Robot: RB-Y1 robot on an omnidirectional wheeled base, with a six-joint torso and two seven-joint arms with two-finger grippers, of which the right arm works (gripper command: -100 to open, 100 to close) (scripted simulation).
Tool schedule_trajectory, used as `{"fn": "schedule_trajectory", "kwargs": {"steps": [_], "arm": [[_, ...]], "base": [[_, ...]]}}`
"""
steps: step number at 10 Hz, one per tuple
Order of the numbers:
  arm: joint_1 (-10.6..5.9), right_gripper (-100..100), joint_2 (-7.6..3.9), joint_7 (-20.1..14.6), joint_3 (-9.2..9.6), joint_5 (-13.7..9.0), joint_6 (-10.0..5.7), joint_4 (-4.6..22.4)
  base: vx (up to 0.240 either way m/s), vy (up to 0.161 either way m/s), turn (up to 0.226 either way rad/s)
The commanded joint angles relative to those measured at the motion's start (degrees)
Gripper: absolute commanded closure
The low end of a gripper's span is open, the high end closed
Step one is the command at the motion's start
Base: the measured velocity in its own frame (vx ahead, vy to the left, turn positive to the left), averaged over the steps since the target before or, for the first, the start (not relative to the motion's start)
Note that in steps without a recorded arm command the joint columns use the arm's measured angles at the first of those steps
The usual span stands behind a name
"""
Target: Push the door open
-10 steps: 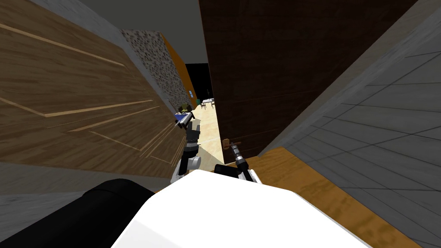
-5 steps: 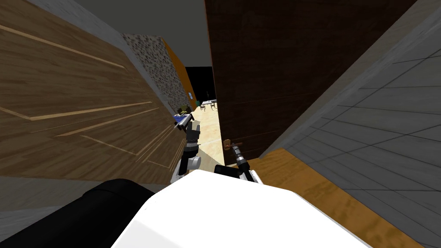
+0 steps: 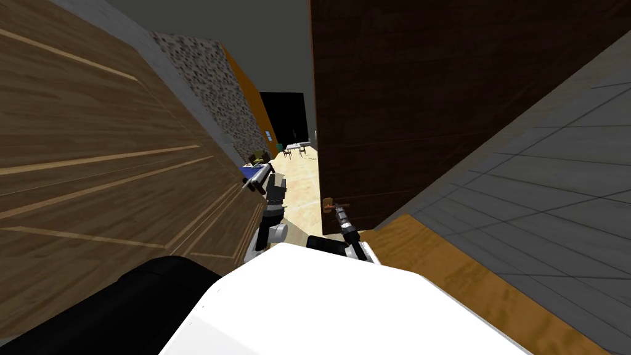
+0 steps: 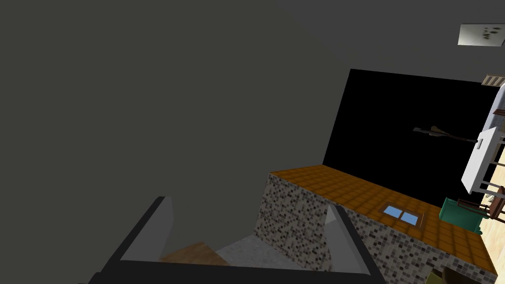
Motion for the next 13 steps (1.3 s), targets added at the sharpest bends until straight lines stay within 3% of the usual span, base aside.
{"fn": "schedule_trajectory", "kwargs": {"steps": [1, 7, 13], "arm": [[-0.07, 100, -1.16, -0.24, -1.95, -0.79, 0.95, -0.84], [-0.90, 100, -1.10, 0.11, -5.19, -2.10, 1.16, -0.54], [-1.86, 100, -0.17, 0.51, -8.92, -3.61, 1.39, -0.20]], "base": [[0.179, 0.159, -0.126], [0.094, 0.113, -0.080], [0.095, 0.107, -0.086]]}}
